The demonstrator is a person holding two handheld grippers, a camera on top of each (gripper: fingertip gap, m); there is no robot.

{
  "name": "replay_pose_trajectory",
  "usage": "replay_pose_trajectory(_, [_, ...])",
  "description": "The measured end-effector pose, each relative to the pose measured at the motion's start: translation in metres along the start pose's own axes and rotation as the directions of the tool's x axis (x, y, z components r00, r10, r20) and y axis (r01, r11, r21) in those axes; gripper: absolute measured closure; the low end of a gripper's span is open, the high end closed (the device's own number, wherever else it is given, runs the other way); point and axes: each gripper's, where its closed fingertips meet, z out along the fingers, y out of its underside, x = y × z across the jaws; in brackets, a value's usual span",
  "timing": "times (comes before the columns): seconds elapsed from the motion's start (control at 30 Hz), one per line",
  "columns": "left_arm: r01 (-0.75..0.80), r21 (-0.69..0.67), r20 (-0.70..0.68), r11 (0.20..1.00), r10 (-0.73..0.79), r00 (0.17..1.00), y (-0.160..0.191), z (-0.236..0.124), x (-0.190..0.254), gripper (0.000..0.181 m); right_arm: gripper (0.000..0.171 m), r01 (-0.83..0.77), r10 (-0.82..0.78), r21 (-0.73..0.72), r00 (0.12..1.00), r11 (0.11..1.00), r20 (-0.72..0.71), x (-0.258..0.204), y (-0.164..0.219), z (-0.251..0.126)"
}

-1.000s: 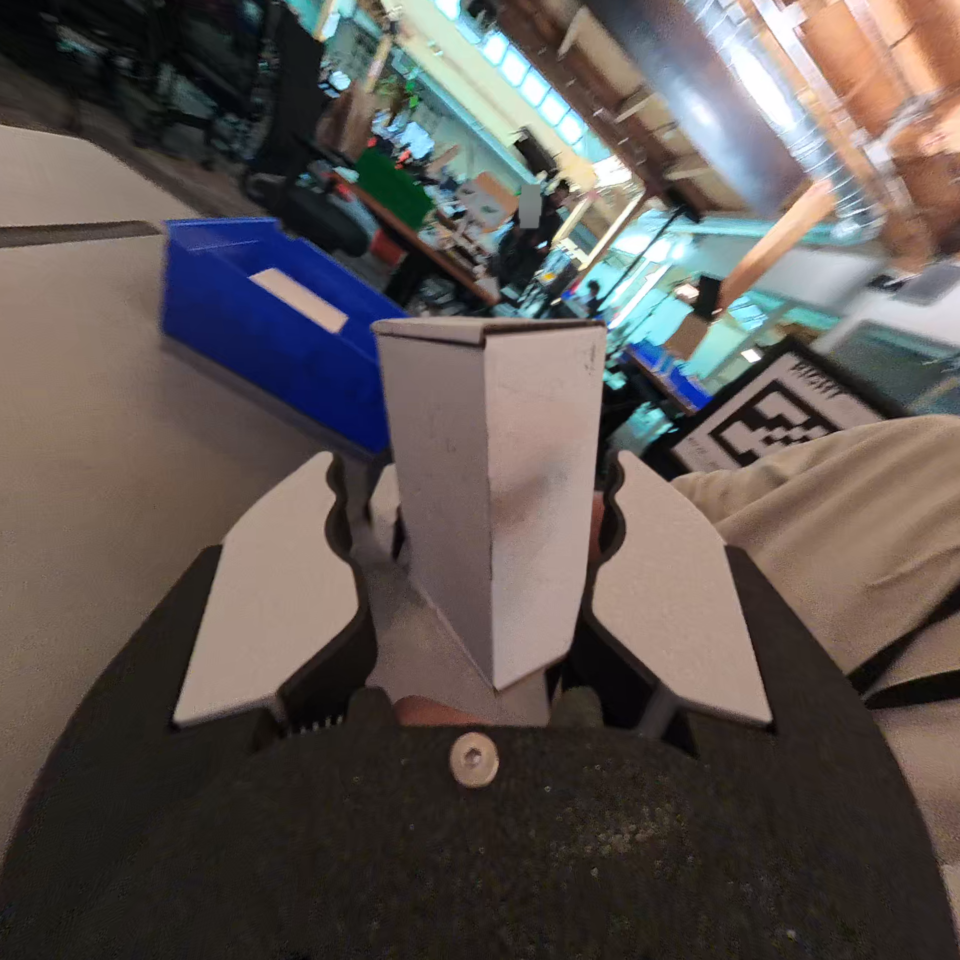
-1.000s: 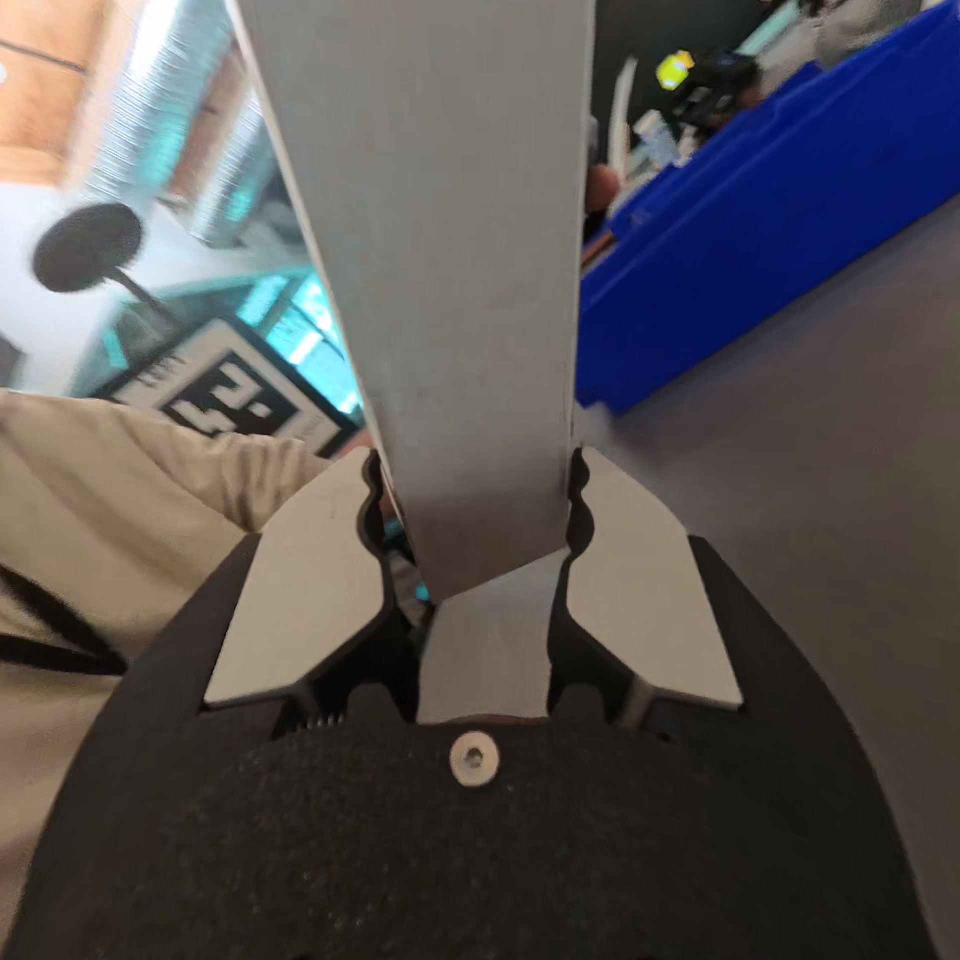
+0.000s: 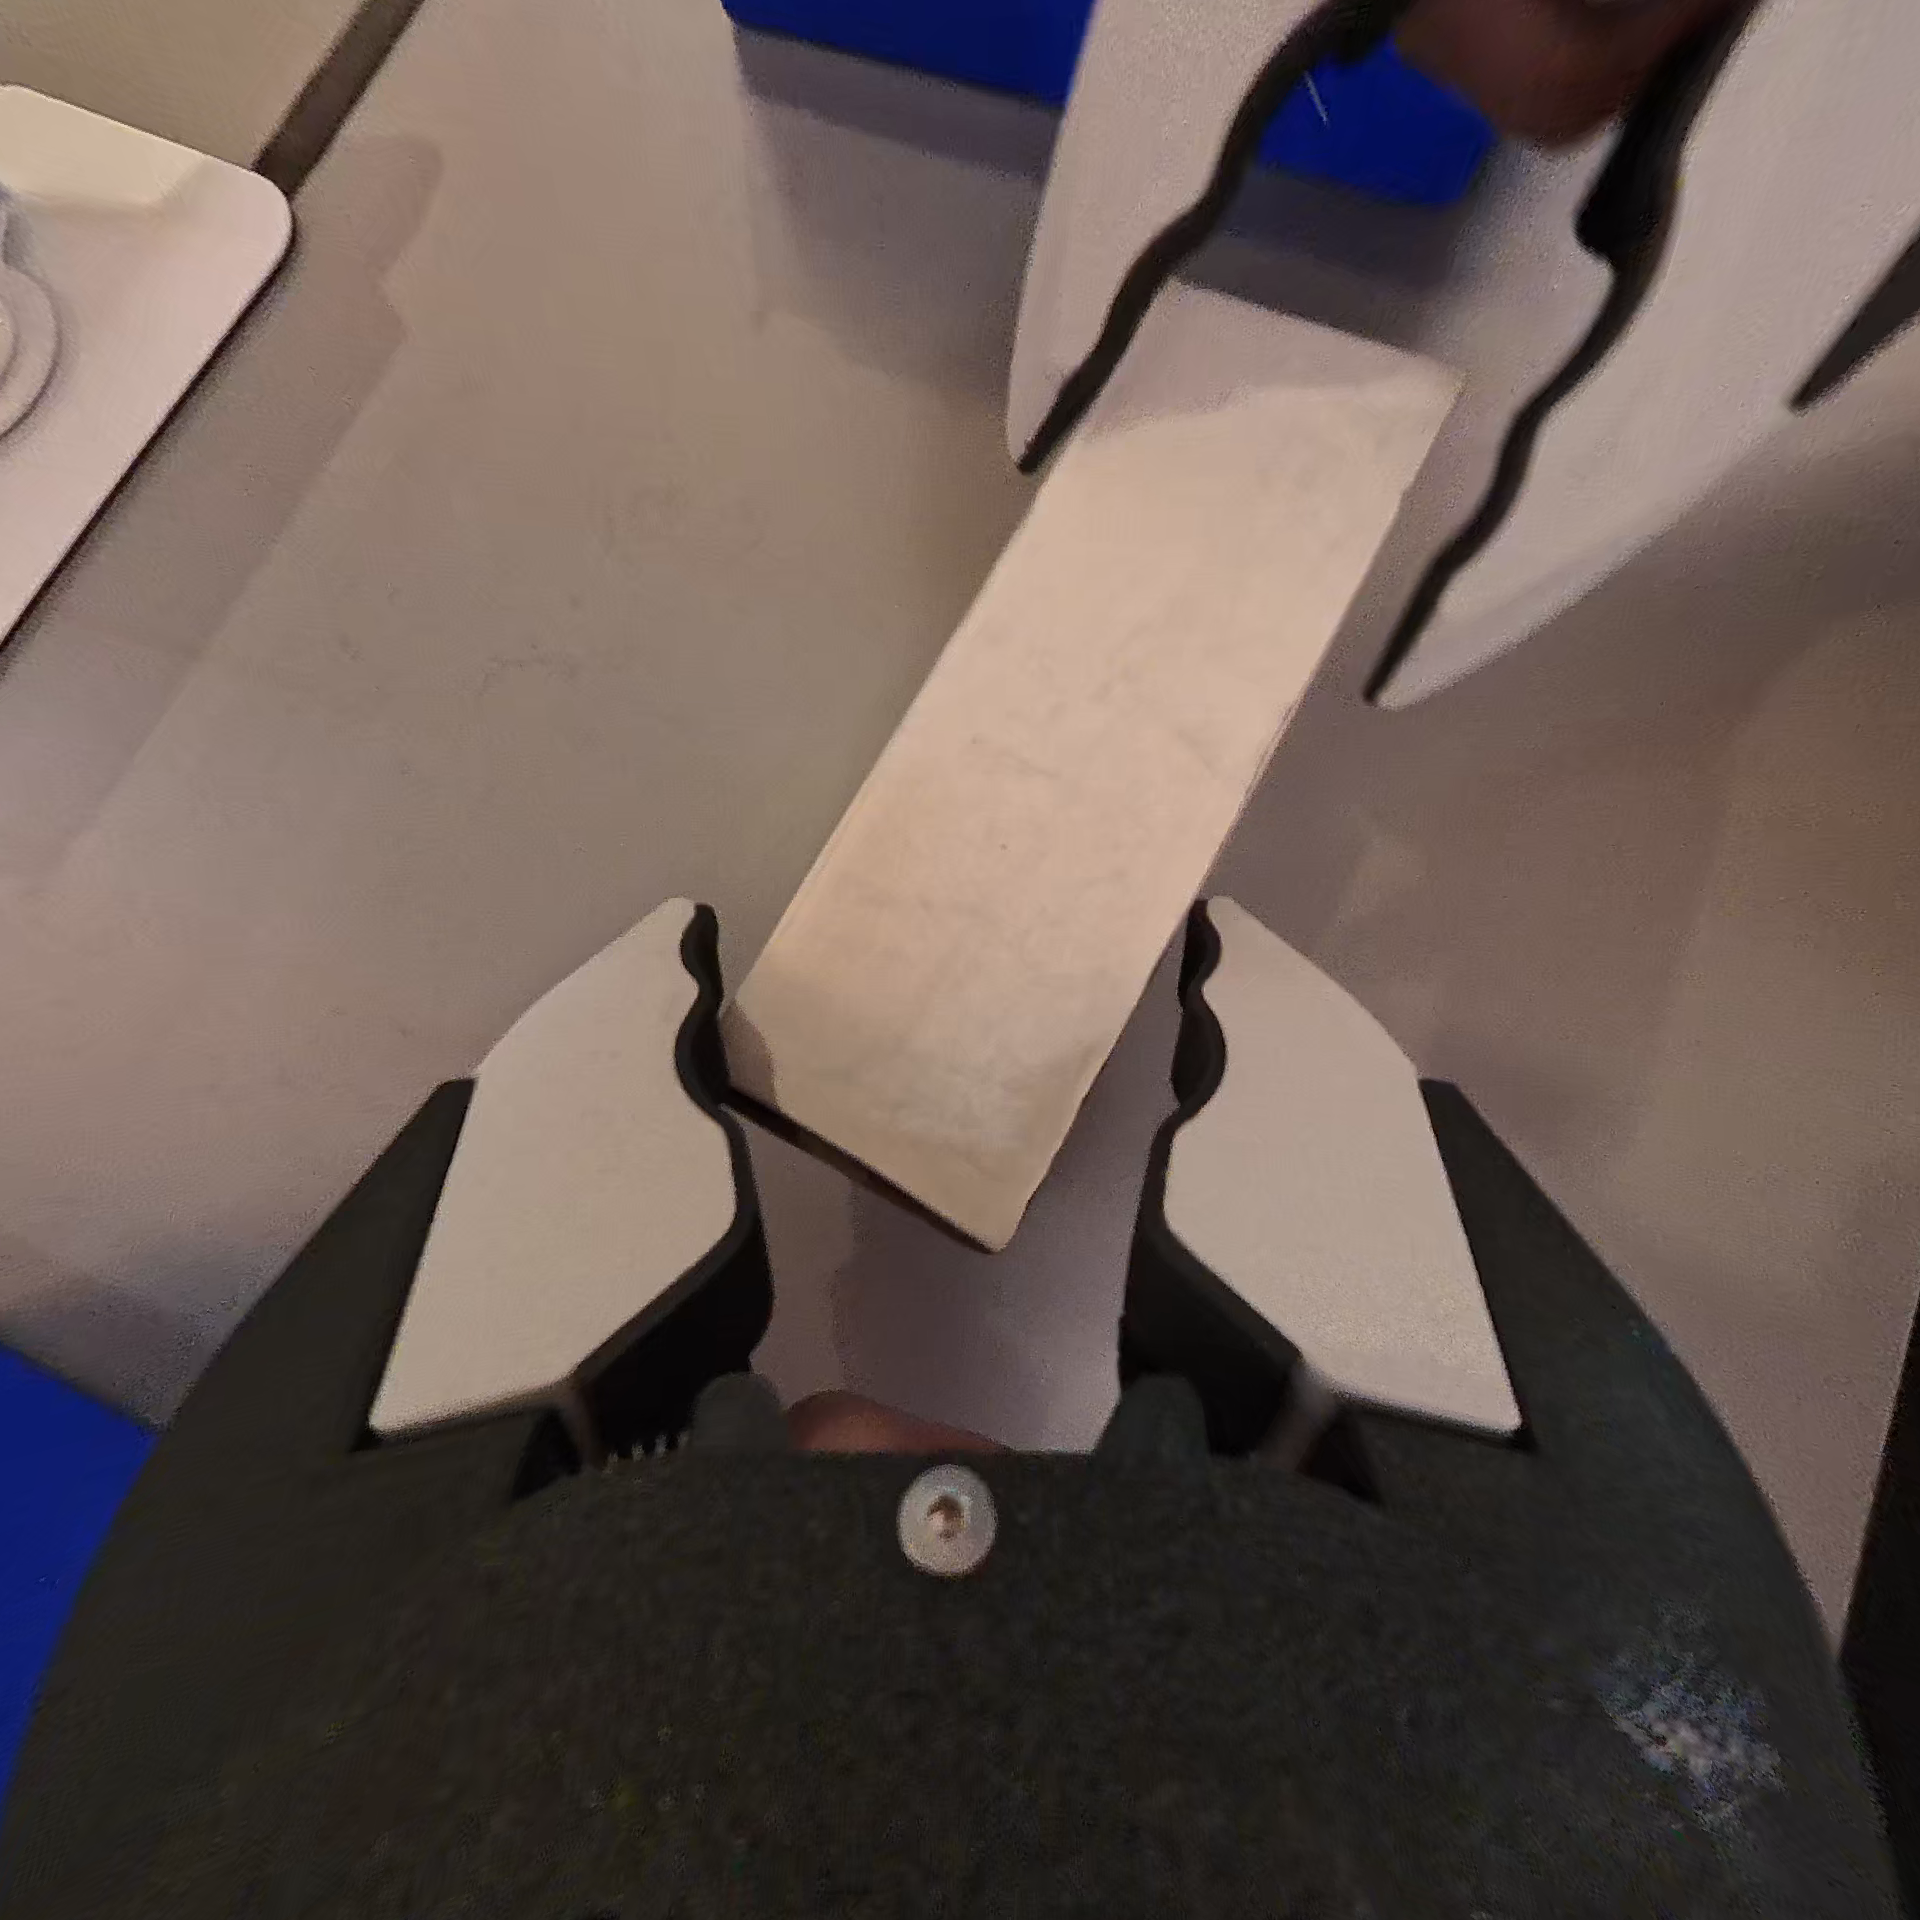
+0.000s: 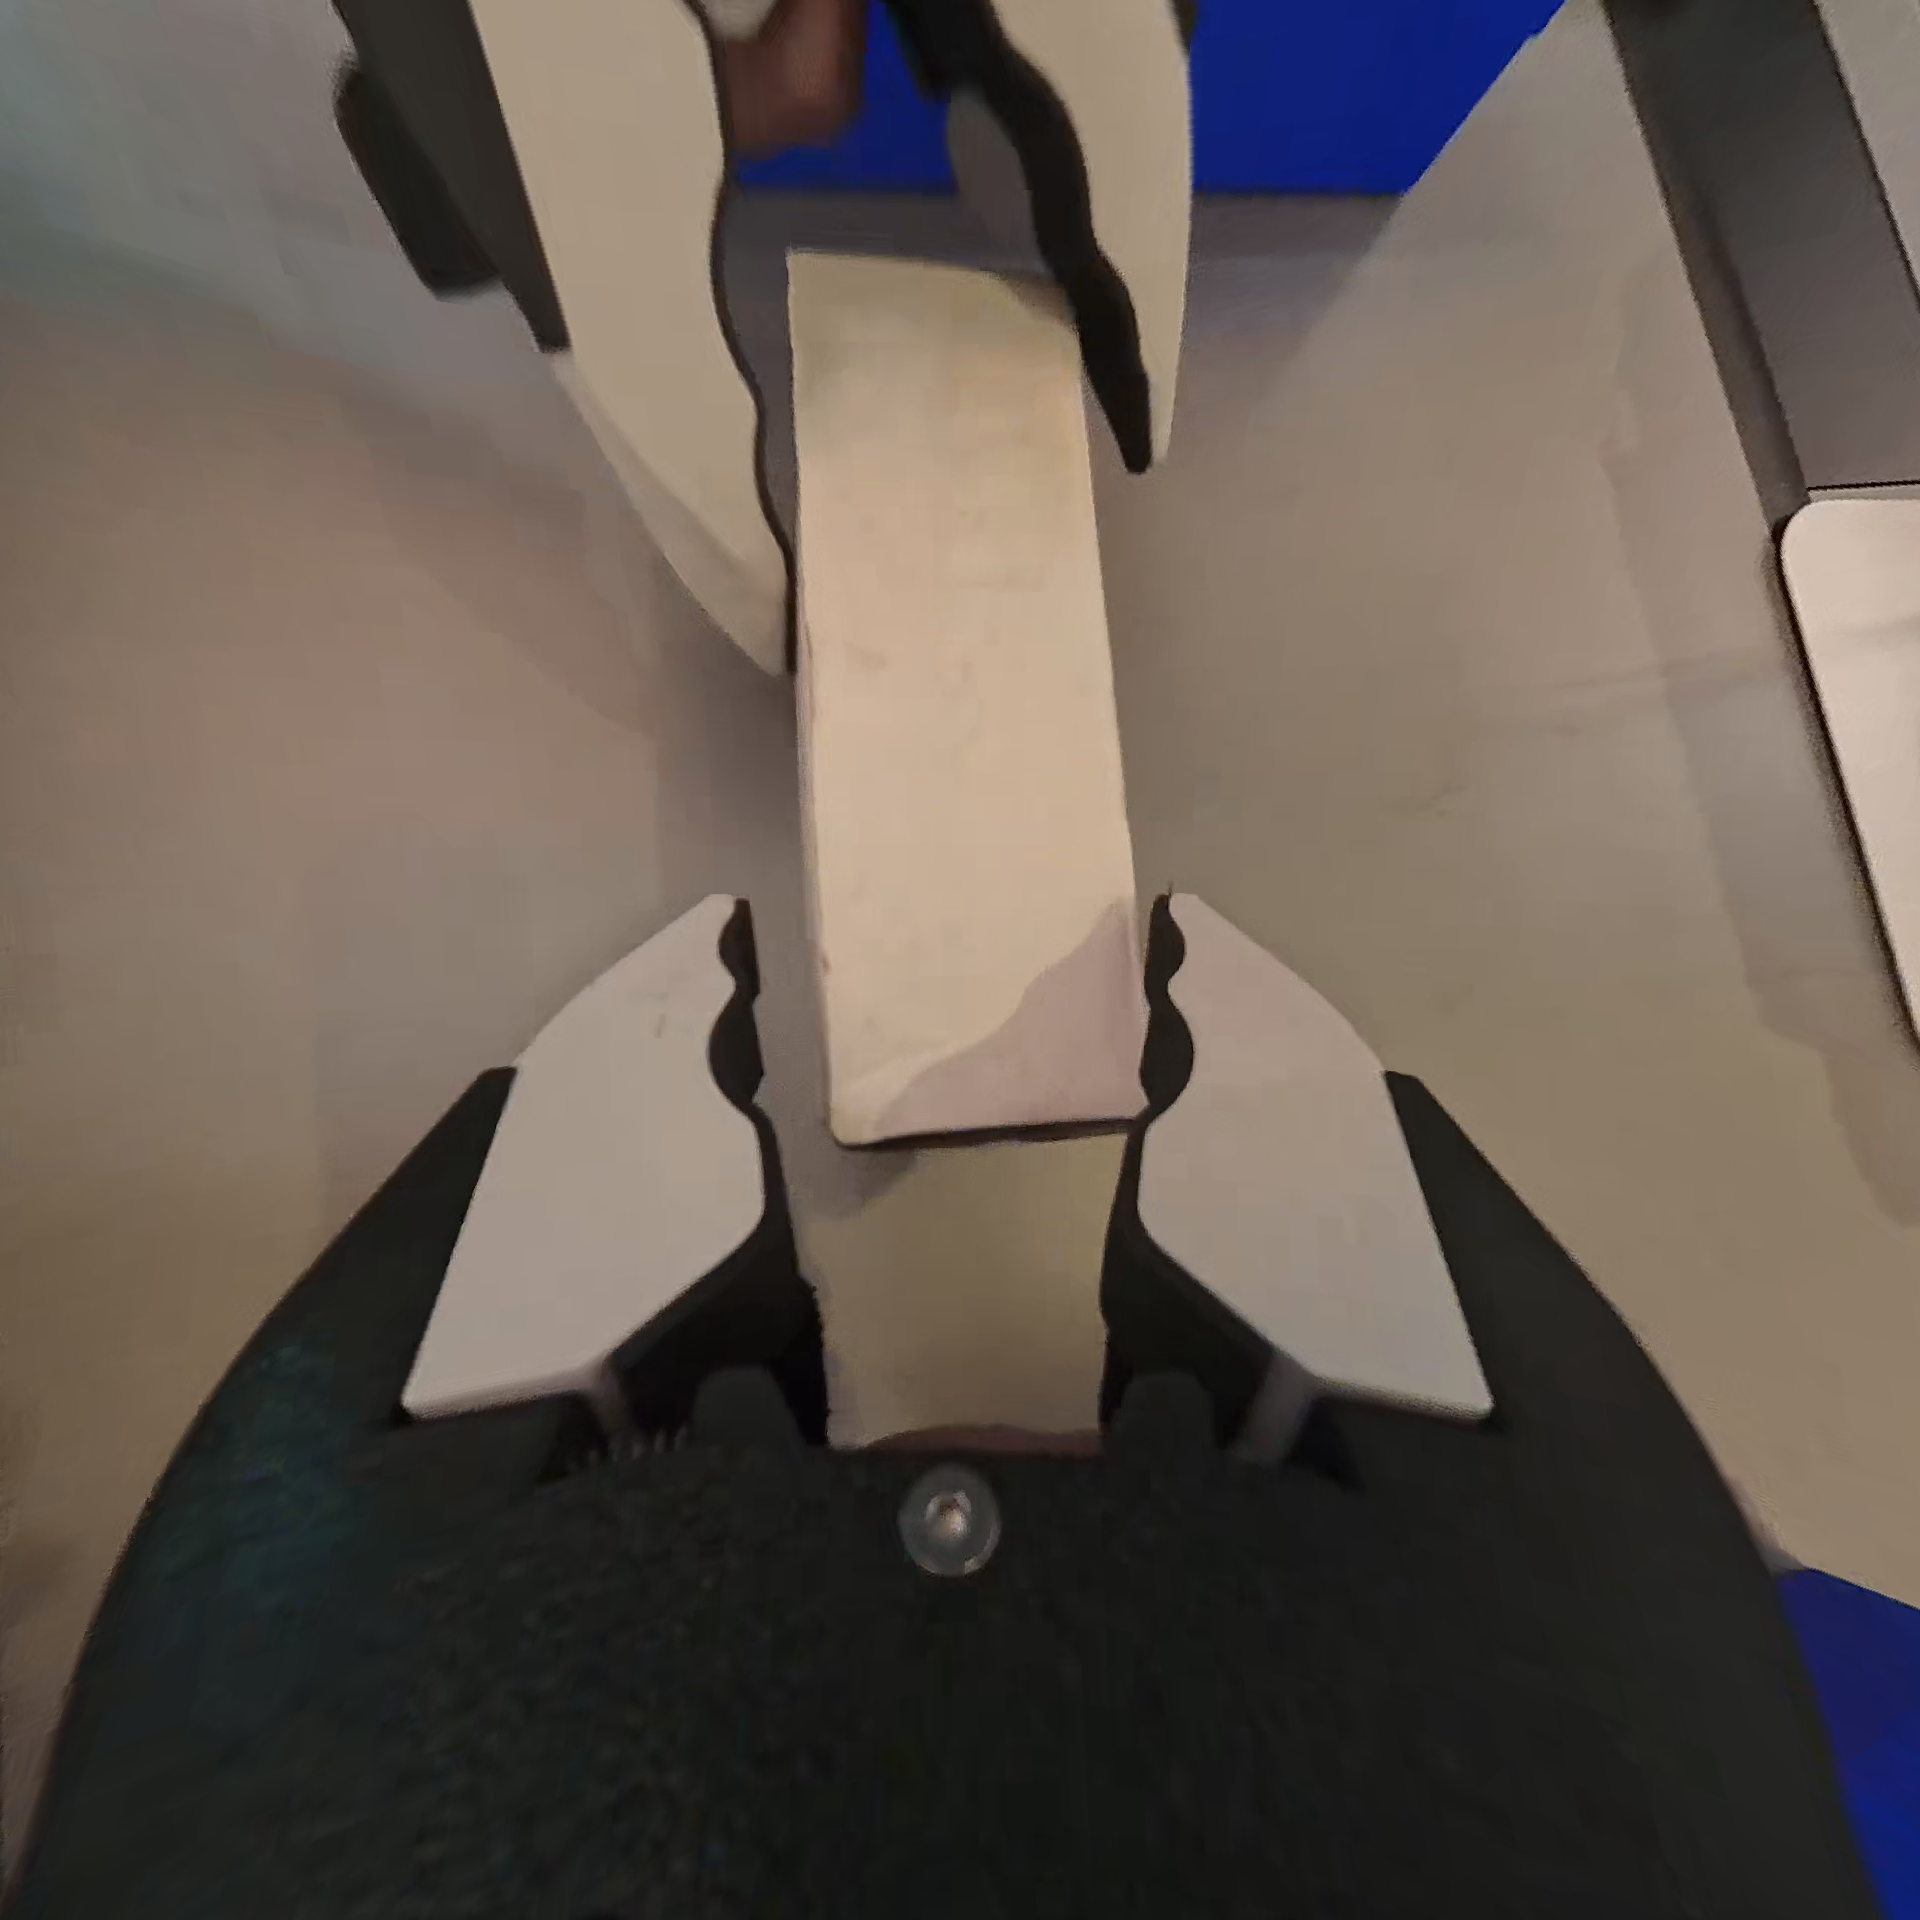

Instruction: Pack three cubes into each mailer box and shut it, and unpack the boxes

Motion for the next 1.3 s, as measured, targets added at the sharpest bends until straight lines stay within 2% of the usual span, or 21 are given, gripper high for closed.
replay_pose_trajectory(0.07, [0.048,0.065,0.022,0.997,-0.049,0.999,-0.006,0.003,0.001,0.095,0.097,-0.030,0.030,0.013,0.999,0.999,-0.011,0.000,-0.003,-0.004])
replay_pose_trajectory(0.17, [0.072,0.128,0.081,0.989,-0.083,0.993,-0.011,0.004,0.001,0.096,0.103,-0.006,0.006,0.008,0.999,1.000,-0.044,0.003,-0.010,-0.011])
replay_pose_trajectory(0.27, [0.102,0.287,0.078,0.952,-0.129,0.989,-0.018,-0.006,0.007,0.101,0.106,0.049,-0.050,-0.009,0.991,0.999,-0.122,0.009,-0.019,-0.019])
replay_pose_trajectory(0.37, [0.111,0.399,0.062,0.910,-0.148,0.987,-0.013,-0.017,0.010,0.099,0.120,0.125,-0.120,0.018,0.981,0.992,-0.155,0.001,-0.033,-0.022])
replay_pose_trajectory(0.43, [0.099,0.431,0.077,0.897,-0.146,0.986,-0.012,-0.018,0.006,0.108,0.128,0.162,-0.156,0.017,0.969,0.987,-0.193,0.001,-0.038,-0.020])
replay_pose_trajectory(0.57, [0.106,0.455,0.086,0.884,-0.162,0.983,-0.015,-0.015,-0.003,0.101,0.129,0.180,-0.167,0.021,0.946,0.984,-0.277,0.007,-0.039,-0.021])
replay_pose_trajectory(0.7, [0.148,0.536,0.004,0.831,-0.178,0.984,-0.018,-0.025,0.012,0.109,0.134,0.219,-0.200,0.013,0.910,0.976,-0.363,0.014,-0.038,-0.021])
replay_pose_trajectory(0.77, [0.119,0.535,0.049,0.836,-0.172,0.984,-0.013,-0.030,0.011,0.106,0.132,0.231,-0.229,-0.040,0.900,0.972,-0.371,0.014,-0.032,-0.016])
replay_pose_trajectory(0.8, [0.113,0.537,0.066,0.836,-0.175,0.982,-0.012,-0.033,0.008,0.102,0.137,0.236,-0.232,-0.037,0.898,0.971,-0.375,0.012,-0.032,-0.015])
replay_pose_trajectory(0.87, [0.128,0.525,0.049,0.841,-0.181,0.982,-0.009,-0.036,0.008,0.100,0.135,0.237,-0.225,-0.015,0.896,0.971,-0.383,0.008,-0.037,-0.017])
replay_pose_trajectory(0.93, [0.135,0.469,0.062,0.873,-0.185,0.981,-0.004,-0.034,0.007,0.094,0.127,0.230,-0.212,0.000,0.898,0.973,-0.386,0.003,-0.040,-0.020])
replay_pose_trajectory(1.03, [0.125,0.332,0.105,0.935,-0.168,0.980,0.013,-0.023,0.009,0.083,0.128,0.258,-0.256,-0.050,0.876,0.965,-0.408,0.000,-0.035,-0.021])
replay_pose_trajectory(1.13, [0.107,0.295,0.145,0.949,-0.155,0.977,0.017,-0.005,0.003,0.086,0.128,0.307,-0.309,-0.081,0.840,0.948,-0.445,0.001,-0.032,-0.019])
replay_pose_trajectory(1.3, [0.088,0.357,0.103,0.930,-0.133,0.986,0.005,0.023,0.005,0.095,0.128,0.353,-0.363,-0.112,0.810,0.929,-0.461,0.001,-0.034,-0.015])
